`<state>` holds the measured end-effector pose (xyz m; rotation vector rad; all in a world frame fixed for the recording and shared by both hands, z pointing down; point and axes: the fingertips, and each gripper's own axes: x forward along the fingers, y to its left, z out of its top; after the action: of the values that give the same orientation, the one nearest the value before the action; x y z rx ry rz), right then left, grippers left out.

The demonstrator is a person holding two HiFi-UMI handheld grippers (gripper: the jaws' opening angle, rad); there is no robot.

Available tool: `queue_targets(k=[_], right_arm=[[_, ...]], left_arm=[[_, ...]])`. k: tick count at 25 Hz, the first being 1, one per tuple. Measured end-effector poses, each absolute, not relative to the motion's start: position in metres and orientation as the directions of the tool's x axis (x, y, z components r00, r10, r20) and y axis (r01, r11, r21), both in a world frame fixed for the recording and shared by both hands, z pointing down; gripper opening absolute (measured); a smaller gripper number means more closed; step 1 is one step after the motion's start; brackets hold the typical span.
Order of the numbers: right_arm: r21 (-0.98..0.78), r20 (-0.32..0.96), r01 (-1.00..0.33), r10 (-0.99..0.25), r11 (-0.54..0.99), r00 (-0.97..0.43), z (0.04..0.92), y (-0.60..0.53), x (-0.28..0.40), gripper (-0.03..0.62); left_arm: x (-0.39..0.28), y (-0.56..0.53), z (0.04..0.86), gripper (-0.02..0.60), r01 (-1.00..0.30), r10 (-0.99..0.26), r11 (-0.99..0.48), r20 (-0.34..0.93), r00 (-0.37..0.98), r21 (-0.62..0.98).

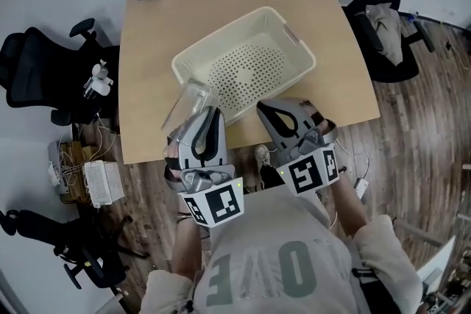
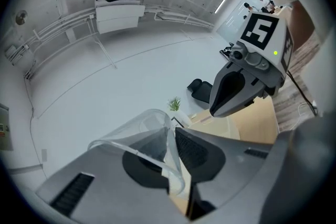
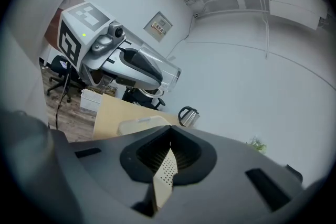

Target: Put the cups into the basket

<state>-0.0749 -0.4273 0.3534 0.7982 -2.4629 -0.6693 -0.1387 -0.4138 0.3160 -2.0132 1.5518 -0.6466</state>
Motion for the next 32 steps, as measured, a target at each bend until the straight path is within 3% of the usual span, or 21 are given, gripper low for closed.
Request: queue_targets(k=[14,25,32], right_arm=[[0.534,0.255,-0.485,-0.679,0.692,-0.689,0.358,-0.481,-0.048,-0.002],[0.53,0.26,-0.548,-0.739,0.648,-0.622,0.356,-0.52,-0.045,-0.002],[0.471,0.295,-0.593,-0.75,0.653,-0.592,0.37,-0.546,-0.041,-0.002]], left_arm=[[-0.114,-0.499,0.327,0.048,-0.688,-0.939,-0.33,0.149,0.309,-0.647],[-0.109,-0.553,0.376,0.048,-0.581,-0.839,-0.543,0.42,0.346,-0.606],[-0.103,-0.584,0.425,0.049,-0.486,-0.704,-0.7,0.622,0.343,-0.523]])
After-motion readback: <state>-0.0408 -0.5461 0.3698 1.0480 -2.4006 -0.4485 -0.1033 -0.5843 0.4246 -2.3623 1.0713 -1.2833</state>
